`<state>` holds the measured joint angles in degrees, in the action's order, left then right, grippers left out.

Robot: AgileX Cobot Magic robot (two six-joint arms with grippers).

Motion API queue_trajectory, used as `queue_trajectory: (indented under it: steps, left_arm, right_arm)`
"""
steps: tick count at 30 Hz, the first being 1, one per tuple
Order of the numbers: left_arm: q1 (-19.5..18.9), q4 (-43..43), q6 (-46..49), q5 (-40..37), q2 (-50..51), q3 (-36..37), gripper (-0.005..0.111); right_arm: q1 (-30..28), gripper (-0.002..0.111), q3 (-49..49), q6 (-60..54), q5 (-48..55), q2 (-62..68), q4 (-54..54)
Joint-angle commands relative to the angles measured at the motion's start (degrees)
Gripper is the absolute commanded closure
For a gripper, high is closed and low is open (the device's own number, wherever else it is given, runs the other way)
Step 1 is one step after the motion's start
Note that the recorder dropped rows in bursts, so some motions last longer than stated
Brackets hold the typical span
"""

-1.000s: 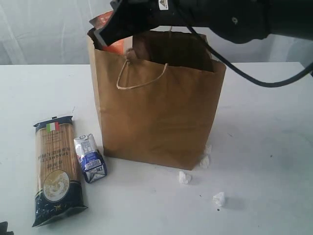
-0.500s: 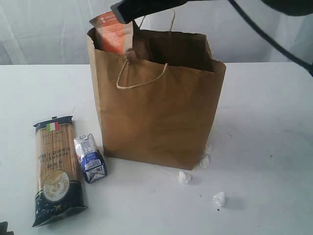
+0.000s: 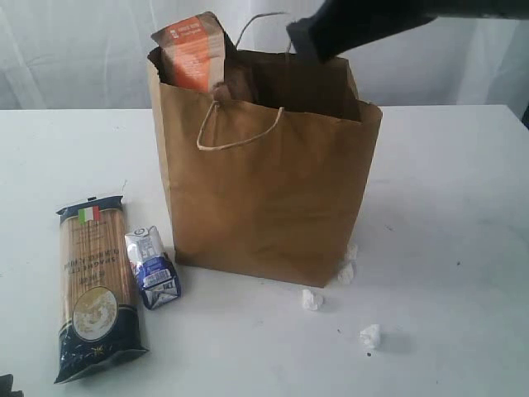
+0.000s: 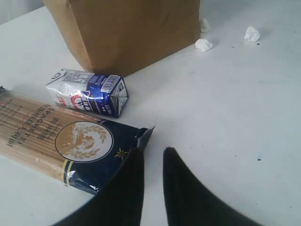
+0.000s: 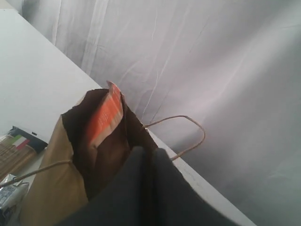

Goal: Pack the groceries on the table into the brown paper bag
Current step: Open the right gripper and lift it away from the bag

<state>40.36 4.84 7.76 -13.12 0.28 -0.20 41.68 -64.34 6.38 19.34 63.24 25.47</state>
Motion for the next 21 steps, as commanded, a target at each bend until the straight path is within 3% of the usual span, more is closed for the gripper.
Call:
queue_trajectory:
  steps: [1,10,21]
  left_arm:
    - [0.3,0.2,-0.1,-0.3,-0.3,0.2,0.085]
    - [0.3,0.2,-0.1,-0.3,-0.3,0.2,0.085]
    - [0.3,0.2,-0.1,-0.3,-0.3,0.2,0.085]
  right_arm:
    - [-0.1,0.104,4.2,1.5,0.2,-6.1,0.7]
    - [-3.4,0.104,21.1,13.0,0.3,-20.2,3.5]
    - [-3.5,0.104,39.7,22.4,0.8,-33.7,3.7]
